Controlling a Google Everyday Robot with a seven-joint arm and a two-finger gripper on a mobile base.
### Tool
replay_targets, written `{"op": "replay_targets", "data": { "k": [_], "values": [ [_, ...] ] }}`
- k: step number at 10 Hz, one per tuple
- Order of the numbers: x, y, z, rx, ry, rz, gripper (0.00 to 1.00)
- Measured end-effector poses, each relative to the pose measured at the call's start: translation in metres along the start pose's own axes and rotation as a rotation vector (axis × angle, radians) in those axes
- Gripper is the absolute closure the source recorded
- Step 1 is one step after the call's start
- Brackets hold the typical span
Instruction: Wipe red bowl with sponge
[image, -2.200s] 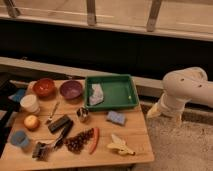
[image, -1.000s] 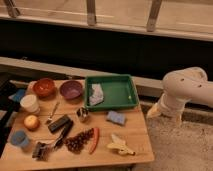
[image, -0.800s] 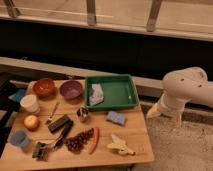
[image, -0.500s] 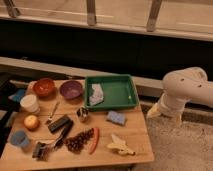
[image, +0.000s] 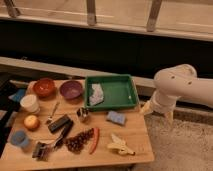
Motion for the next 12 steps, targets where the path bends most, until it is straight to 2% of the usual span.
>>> {"op": "replay_targets", "data": {
  "k": [2, 3, 4, 8, 9, 10, 12],
  "values": [
    [-0.001, 0.056, 0.003, -0.063, 0.005, -0.045, 0.21],
    [-0.003, 0.078, 0.004, -0.110, 0.010, -0.044, 0.21],
    [-0.003, 0.092, 0.004, -0.138, 0.014, -0.043, 0.21],
    [-0.003, 0.091, 0.005, -0.135, 0.016, -0.045, 0.21],
    [-0.001, 0.092, 0.010, -0.134, 0.030, -0.047, 0.21],
    [0.001, 0.095, 0.016, -0.141, 0.043, -0.052, 0.21],
    [0.004, 0.109, 0.041, -0.189, 0.067, -0.065, 0.21]
  ]
}}
